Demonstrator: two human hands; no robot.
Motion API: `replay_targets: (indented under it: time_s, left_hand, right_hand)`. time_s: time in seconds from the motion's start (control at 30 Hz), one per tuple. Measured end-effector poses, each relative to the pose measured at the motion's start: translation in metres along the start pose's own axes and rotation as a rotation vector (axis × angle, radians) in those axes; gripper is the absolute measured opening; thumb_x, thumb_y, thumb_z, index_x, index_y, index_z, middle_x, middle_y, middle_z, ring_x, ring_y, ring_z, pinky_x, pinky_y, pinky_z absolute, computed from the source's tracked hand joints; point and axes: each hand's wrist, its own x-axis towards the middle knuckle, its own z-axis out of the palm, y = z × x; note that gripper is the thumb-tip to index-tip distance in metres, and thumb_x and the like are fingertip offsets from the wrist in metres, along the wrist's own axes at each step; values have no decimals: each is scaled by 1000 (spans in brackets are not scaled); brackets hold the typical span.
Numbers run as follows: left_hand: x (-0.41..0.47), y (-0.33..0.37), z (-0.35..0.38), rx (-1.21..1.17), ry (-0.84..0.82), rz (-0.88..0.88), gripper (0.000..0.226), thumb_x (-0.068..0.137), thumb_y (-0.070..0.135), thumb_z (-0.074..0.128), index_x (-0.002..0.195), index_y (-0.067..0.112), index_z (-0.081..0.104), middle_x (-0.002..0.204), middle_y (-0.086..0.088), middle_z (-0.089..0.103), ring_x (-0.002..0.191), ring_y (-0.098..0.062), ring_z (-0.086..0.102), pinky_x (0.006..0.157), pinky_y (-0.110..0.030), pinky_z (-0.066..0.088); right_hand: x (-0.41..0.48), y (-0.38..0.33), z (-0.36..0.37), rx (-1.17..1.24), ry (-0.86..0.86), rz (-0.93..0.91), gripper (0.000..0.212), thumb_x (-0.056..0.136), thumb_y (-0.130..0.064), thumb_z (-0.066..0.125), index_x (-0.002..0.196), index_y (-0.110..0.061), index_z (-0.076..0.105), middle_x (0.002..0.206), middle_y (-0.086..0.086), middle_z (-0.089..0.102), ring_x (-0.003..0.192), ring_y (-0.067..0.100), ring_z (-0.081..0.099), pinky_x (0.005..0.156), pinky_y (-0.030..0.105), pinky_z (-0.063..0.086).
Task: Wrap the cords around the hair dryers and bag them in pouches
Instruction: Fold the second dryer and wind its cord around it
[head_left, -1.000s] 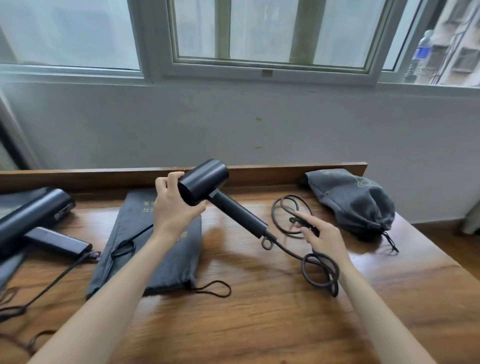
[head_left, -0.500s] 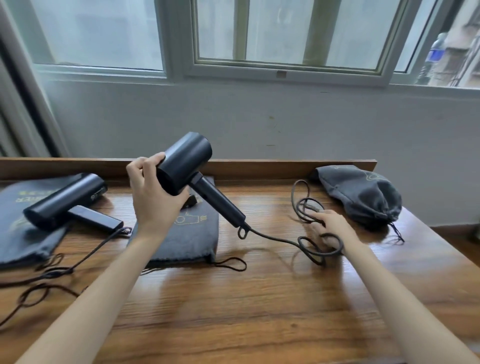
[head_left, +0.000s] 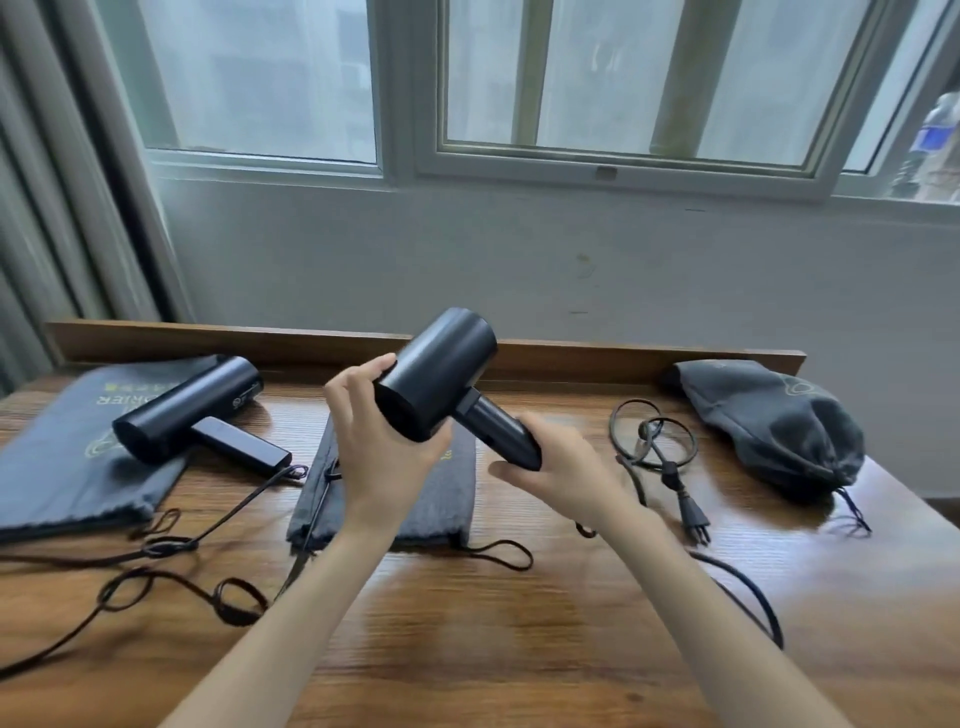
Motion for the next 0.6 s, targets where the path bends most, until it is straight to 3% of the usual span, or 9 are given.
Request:
replay_targets:
  time_s: [0.07, 0.13, 0.2, 0.27, 0.33, 0.43, 0.6]
  left_hand:
    - [3, 2, -9, -60, -102, -106, 57, 66, 26, 79, 110, 25, 43, 114, 4, 39, 102, -1, 44, 84, -6, 37]
    - [16, -1, -20, -181, -255, -329, 42, 70, 43, 66, 102, 23, 49, 104, 3, 50, 92, -6, 50, 72, -17, 41]
    - [31, -4, -29, -306, -524, -614, 36, 77, 39, 66, 104, 19, 52, 102, -2, 60, 82, -11, 58, 61, -23, 45]
    - [31, -7, -30, -338, -779, -732, 33, 80, 31, 69, 107, 22, 52, 103, -4, 64, 81, -12, 63, 60, -24, 52]
    - [21, -11, -26, -388, -778, -745, 43, 70, 36, 73, 106, 26, 52, 99, -2, 66, 81, -13, 65, 61, -25, 54]
    - [10, -19, -21, -446, -599, -749, 70, 46, 48, 74, 108, 24, 54, 101, -6, 65, 83, -20, 66, 61, -32, 53]
    - [2, -26, -18, -483, -522, -774, 85, 41, 48, 76, 117, 18, 52, 110, -10, 64, 91, -25, 66, 62, -34, 53]
  right_hand:
    - [0, 11, 4, -60, 32, -26, 28, 82, -41, 66, 86, -23, 46, 73, -12, 52, 67, 13, 52, 59, 33, 39]
    - [-1, 19, -1, -153, 30, -74, 31, 82, -46, 64, 86, -21, 46, 72, -11, 52, 68, 15, 51, 58, 32, 38]
    - [-2, 24, -6, -265, 2, -137, 33, 82, -49, 63, 93, -21, 50, 79, -10, 56, 73, 16, 54, 62, 31, 39]
    - [-2, 24, -8, -375, -52, -187, 36, 82, -52, 60, 103, -23, 52, 88, -10, 61, 79, 15, 57, 63, 29, 39]
    - [-1, 25, -5, -405, -68, -204, 39, 83, -54, 58, 106, -25, 52, 93, -10, 63, 82, 14, 58, 59, 24, 36]
    - [-2, 27, 6, -361, -61, -204, 39, 83, -54, 59, 105, -23, 53, 93, -7, 63, 83, 15, 58, 58, 25, 31]
    - [-4, 31, 12, -332, -77, -170, 40, 81, -55, 60, 100, -21, 53, 89, -6, 64, 80, 18, 59, 61, 31, 38]
